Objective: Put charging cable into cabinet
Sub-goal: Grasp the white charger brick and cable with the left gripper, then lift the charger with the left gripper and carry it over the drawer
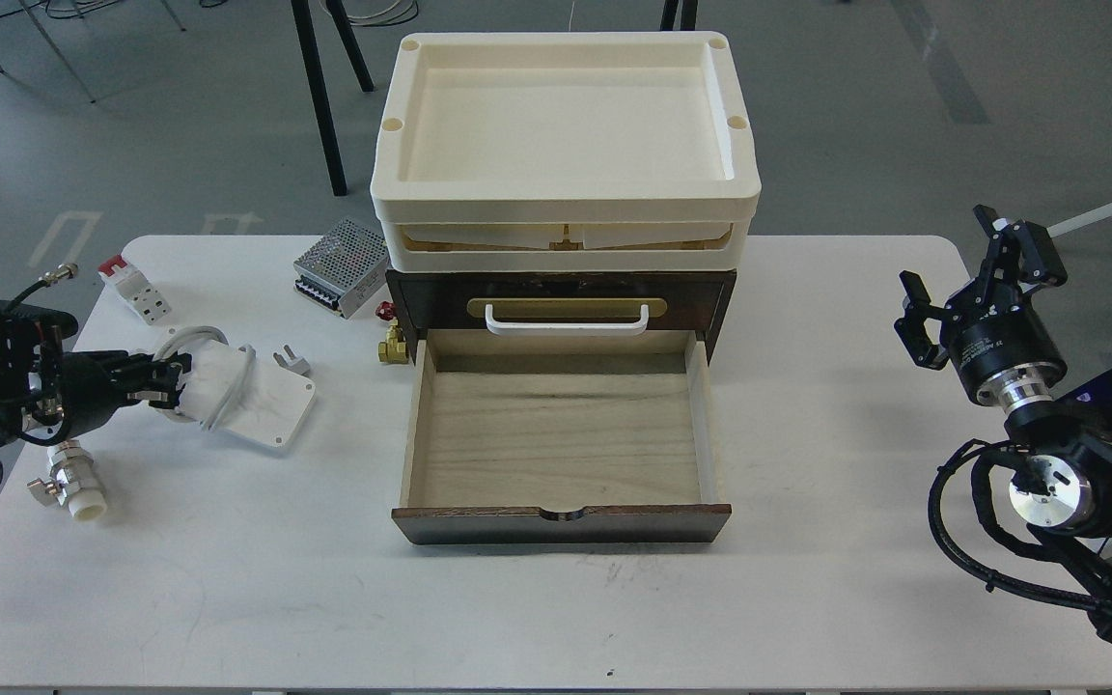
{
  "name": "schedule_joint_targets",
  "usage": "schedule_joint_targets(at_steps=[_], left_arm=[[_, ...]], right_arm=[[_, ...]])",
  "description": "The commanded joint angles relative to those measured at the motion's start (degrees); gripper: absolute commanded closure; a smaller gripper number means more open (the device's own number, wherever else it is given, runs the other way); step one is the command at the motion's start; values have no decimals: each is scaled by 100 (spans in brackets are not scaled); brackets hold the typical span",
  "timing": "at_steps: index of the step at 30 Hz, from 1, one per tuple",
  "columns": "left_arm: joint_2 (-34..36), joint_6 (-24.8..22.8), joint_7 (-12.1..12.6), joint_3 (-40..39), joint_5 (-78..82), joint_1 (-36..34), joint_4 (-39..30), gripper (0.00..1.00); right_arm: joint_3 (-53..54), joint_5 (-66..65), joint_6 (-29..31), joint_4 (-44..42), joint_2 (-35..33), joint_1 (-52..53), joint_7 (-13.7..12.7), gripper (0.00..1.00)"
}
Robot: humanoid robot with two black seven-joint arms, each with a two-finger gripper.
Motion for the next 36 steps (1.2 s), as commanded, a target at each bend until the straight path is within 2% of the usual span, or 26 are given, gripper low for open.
schedule_joint_targets(at_steps=[1, 8, 12, 16, 20, 23, 24, 26, 29, 33, 36], left_arm=[[239, 1, 0, 17, -711, 3, -21, 99], [977, -95, 0, -193, -2019, -102, -13, 98], [1355, -437, 0, -211, -3109, -488, -21, 98], [1663, -1078, 0, -447, -4199, -892, -30, 97], [1866, -2123, 0, -1316, -4825, -1200, -39, 97], [1971, -2739, 0, -2054, -4896, -1490, -48, 97], [1980, -2915, 0, -2231, -4896, -1587, -65, 97], [1989, -2922, 0, -2417, -4896, -1806, -205, 97], [2102, -2922, 0, -2435, -4887, -2062, -836, 96], [2638, -2922, 0, -2452, -4852, -2159, -2513, 96], [2771, -2922, 0, -2452, -4739, -2168, -3543, 96]], right_arm=[[0, 0, 0, 1, 0, 0, 0, 1], [0, 0, 0, 1, 0, 0, 0, 1], [0, 0, 0, 1, 0, 0, 0, 1], [0, 0, 0, 1, 0, 0, 0, 1], [0, 0, 0, 1, 0, 0, 0, 1], [0, 0, 0, 1, 0, 0, 0, 1], [0, 0, 0, 1, 0, 0, 0, 1], [0, 0, 0, 1, 0, 0, 0, 1], [0, 0, 0, 1, 0, 0, 0, 1], [-9, 0, 0, 1, 0, 0, 0, 1], [0, 0, -8, 1, 0, 0, 0, 1]])
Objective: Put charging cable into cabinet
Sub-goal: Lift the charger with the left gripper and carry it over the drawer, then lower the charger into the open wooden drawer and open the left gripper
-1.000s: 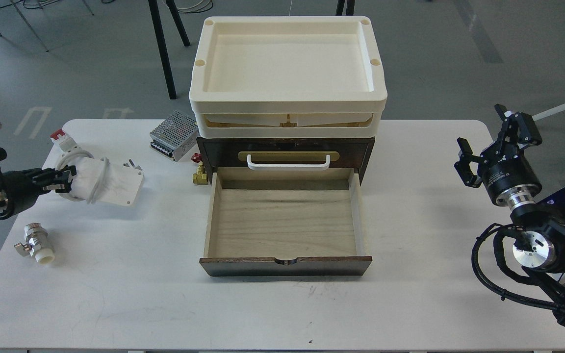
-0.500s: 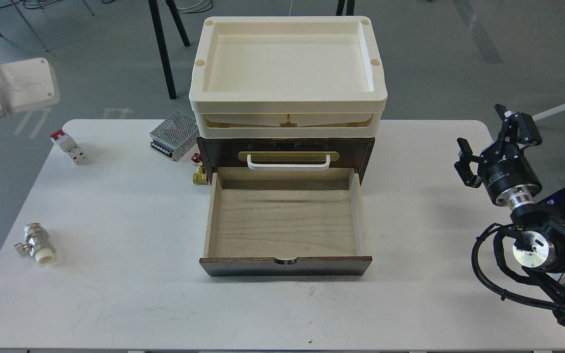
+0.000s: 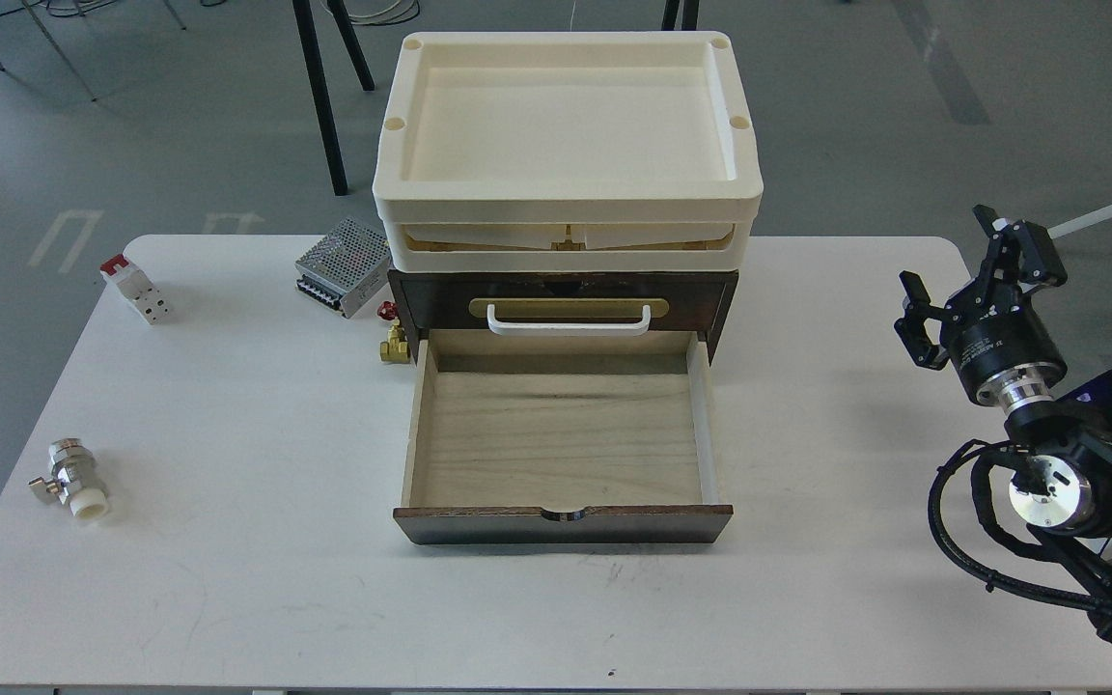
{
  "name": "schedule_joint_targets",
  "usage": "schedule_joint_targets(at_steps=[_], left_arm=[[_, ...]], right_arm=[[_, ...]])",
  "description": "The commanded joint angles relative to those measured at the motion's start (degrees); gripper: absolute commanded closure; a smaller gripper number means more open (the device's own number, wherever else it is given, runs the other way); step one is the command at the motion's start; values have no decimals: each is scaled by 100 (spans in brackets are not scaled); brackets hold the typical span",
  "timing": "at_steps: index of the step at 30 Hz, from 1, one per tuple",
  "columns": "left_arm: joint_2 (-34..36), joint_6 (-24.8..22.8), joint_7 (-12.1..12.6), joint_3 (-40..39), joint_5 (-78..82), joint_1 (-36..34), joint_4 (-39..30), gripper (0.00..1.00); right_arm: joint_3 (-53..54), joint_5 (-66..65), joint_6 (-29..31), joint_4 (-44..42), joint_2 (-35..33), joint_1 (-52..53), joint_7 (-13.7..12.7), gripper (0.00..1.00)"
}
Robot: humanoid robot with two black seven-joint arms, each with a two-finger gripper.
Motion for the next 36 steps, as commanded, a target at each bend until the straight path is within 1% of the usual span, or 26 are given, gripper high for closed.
schedule_joint_targets(at_steps=[1, 5, 10, 15, 19, 23, 26, 29, 32, 36], left_arm=[[191, 0, 0, -3, 178, -16, -1233, 97], [192, 0, 0, 32, 626, 2, -2061, 97], [121, 0, 0, 94, 1110, 107, -2773, 97], [77, 0, 0, 243, 1207, 458, -3634, 97], [-89, 575, 0, 664, 1488, 766, -4065, 97], [-300, 971, 0, 1139, 1752, 1021, -4181, 97], [-528, 1226, 0, 1350, 1796, 1266, -4189, 97], [-801, 1472, 0, 1491, 2076, 1530, -4181, 97], [-1091, 1823, 0, 1570, 2419, 1829, -4128, 97], [-1355, 2272, 0, 1579, 2438, 2286, -4075, 97]], right_arm=[[2, 0, 0, 0, 0, -2, 0, 1], [-7, -9, 0, 0, 0, -2, 0, 1], [-7, 0, 0, 0, 0, -2, 0, 1], [-7, -9, 0, 0, 0, -2, 0, 1], [2, -9, 0, 0, 0, -2, 0, 1], [2, -9, 0, 0, 0, -2, 0, 1], [2, -9, 0, 0, 0, -2, 0, 1], [2, -9, 0, 0, 0, -2, 0, 1], [2, -9, 0, 0, 0, -2, 0, 1], [2, -9, 0, 0, 0, 7, 0, 1]])
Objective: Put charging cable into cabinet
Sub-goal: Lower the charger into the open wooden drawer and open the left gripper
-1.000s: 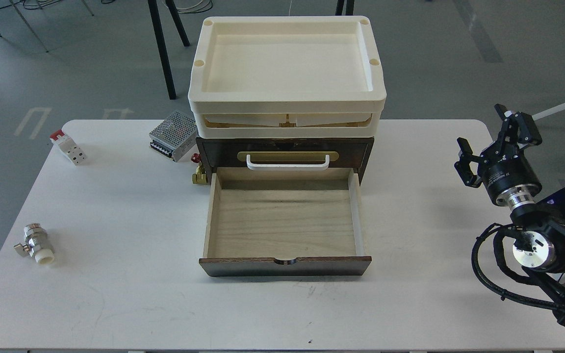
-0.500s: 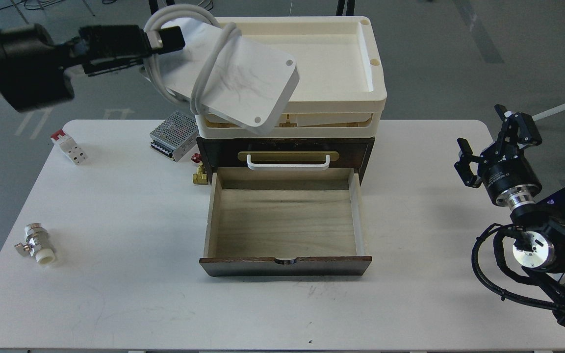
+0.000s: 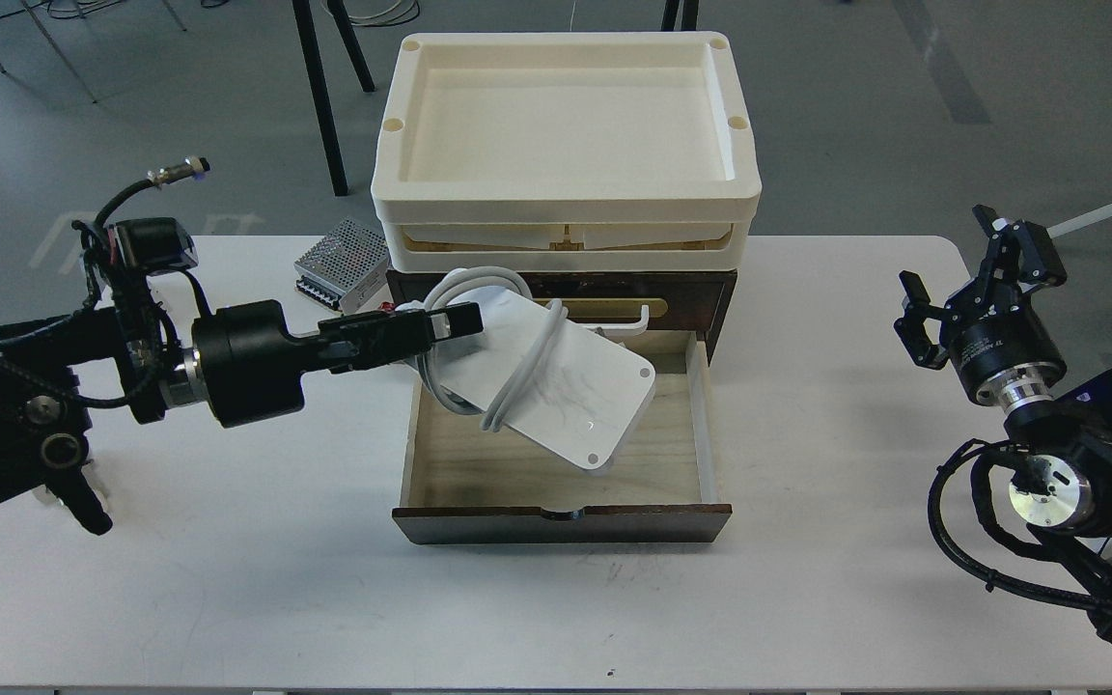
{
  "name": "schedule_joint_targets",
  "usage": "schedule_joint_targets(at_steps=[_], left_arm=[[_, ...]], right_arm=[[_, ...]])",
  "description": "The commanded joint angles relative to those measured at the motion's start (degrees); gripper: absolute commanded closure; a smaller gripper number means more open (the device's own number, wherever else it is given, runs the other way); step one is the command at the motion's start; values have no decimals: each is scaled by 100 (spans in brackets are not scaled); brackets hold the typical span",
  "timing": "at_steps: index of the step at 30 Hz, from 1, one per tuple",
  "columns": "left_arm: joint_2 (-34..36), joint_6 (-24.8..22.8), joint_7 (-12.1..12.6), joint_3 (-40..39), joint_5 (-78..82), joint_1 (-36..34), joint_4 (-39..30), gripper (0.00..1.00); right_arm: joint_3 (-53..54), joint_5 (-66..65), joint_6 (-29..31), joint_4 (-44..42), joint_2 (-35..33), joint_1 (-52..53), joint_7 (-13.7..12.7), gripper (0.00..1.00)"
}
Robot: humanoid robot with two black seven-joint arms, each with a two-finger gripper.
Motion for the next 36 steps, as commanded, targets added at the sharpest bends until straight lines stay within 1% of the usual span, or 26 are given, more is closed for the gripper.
schedule_joint_targets(at_steps=[1, 4, 9, 14, 20, 23, 28, 31, 33, 36], left_arm=[[-246, 418, 0, 10, 29, 444, 132, 97], [-597, 674, 0, 18, 29, 638, 484, 97], [-1151, 710, 0, 1, 11, 902, 1125, 97], [-1564, 877, 0, 19, 11, 1086, 1749, 96], [-2153, 877, 0, 45, 64, 1122, 2523, 96], [-2391, 877, 0, 238, 64, 1069, 2865, 96], [-2812, 885, 0, 361, 82, 1008, 3270, 95], [-2945, 885, 0, 396, 99, 990, 3420, 95], [-3024, 885, 0, 405, 108, 946, 3508, 93], [-3182, 877, 0, 414, 169, 911, 3701, 85]], right_arm=[[2, 1, 1, 0, 0, 0, 0, 1], [2, 1, 1, 0, 0, 0, 0, 1], [-7, 1, 1, 0, 0, 0, 0, 1], [2, 1, -8, 0, 0, 0, 0, 1], [2, 1, 1, 0, 0, 0, 0, 1], [2, 1, 1, 0, 0, 9, 0, 1], [2, 1, 1, 0, 0, 0, 0, 1], [2, 1, -8, 0, 0, 0, 0, 1], [2, 1, 1, 0, 0, 9, 0, 1], [2, 1, 1, 0, 0, 0, 0, 1]])
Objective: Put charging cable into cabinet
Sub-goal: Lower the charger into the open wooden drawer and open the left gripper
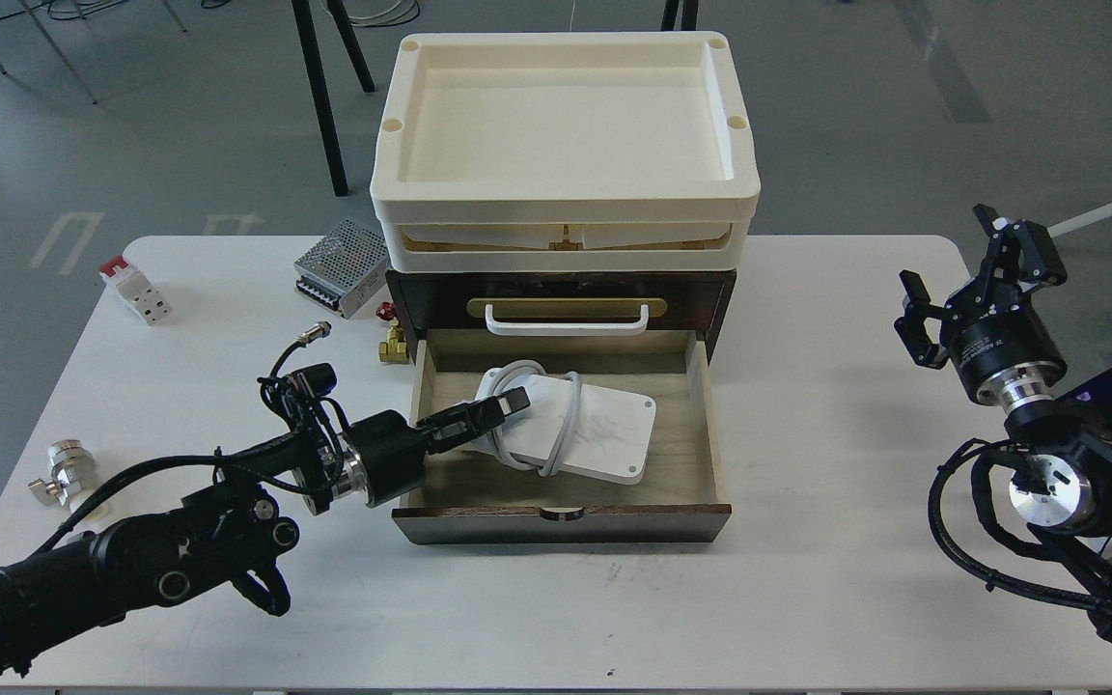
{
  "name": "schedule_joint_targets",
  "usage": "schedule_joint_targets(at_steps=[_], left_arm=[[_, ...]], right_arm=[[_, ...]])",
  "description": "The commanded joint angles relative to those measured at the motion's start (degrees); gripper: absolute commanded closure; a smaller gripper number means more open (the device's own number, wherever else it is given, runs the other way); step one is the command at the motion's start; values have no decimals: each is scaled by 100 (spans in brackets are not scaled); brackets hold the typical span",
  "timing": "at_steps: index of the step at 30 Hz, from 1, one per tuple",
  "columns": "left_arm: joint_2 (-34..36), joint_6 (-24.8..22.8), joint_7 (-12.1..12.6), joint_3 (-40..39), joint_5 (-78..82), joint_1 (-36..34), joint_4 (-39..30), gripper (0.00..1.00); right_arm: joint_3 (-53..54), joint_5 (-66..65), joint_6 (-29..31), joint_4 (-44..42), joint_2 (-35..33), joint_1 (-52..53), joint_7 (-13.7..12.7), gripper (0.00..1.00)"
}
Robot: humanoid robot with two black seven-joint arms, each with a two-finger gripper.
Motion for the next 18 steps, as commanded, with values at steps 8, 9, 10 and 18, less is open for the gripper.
schedule_joint_targets(at_steps=[8, 9, 10, 18], left_arm=[[-262, -2, -1, -18, 721, -35, 226, 66], [-288, -2, -1, -18, 738, -35, 226, 64], [-315, -2, -1, -18, 739, -44, 226, 60], [-315, 129, -1, -27, 721, -211, 147, 26]], right_arm=[[0, 9, 0, 0, 0, 2, 0, 1], [0, 0, 0, 0, 0, 2, 0, 1], [0, 0, 0, 0, 0, 2, 0, 1], [0, 0, -8, 0, 0, 2, 0, 1]])
